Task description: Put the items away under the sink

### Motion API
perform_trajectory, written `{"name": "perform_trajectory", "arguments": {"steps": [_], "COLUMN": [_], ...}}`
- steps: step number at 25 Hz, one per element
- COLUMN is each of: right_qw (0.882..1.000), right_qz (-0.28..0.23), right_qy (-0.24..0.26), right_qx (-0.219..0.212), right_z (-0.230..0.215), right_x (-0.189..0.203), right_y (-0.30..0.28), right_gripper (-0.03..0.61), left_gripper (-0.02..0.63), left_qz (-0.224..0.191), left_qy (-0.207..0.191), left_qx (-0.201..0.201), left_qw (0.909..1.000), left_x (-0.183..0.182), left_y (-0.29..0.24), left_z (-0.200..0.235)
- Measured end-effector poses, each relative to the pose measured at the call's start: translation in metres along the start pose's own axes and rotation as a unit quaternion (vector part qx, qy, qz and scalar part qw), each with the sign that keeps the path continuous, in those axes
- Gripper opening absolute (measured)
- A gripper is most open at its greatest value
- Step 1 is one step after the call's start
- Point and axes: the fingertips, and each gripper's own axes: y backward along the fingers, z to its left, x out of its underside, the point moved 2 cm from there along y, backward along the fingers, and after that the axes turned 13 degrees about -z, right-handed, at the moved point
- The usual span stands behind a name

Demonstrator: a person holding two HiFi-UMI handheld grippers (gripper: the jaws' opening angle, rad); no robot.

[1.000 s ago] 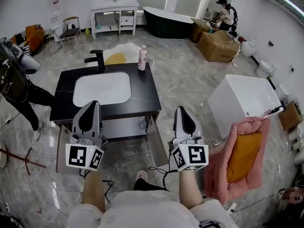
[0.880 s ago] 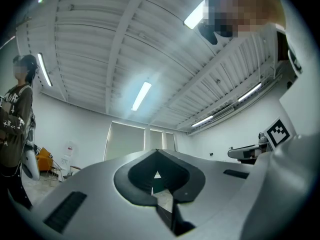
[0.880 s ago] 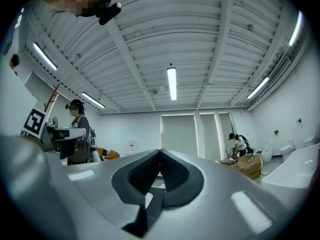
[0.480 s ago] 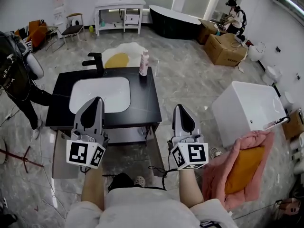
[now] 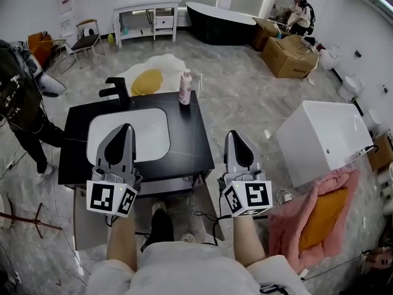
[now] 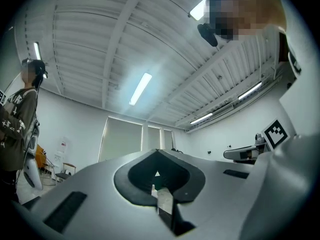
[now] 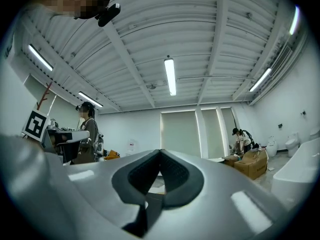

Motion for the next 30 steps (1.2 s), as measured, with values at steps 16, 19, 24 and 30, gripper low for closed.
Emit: {"name": "perform_trajectory", "arguments": {"steps": [16,19,24,30], "right_qw": [0.999,0.998,0.997,0.993], "right_qz": [0.012,0.026,0.06,0.111], "right_qy": [0.02,0.022,0.021,0.007], "right_qx": [0.043,0.048,0.05,0.048], "right_z": [0.01,0.009,0.012,0.011], "right_x": [0.073,0.091,0.13,0.185], "right_y": [-0.137,-0.154,-0.178,-0.195], "right_gripper": [0.012,0.012,0.012,0.012], "left_gripper": [0.005,0.005,0.005,0.005], "left_qz": [0.001,0.008,0.024,0.047], "left_qy": [0.017,0.024,0.036,0.058], "left_qx": [0.069,0.082,0.099,0.111], "left_qw": [0.9975,0.9963,0.9941,0.991], "left_x": [0.068,0.084,0.113,0.15], "left_y": [-0.117,-0.131,-0.146,-0.152], "left_z": [0.108,0.117,0.134,0.146]}}
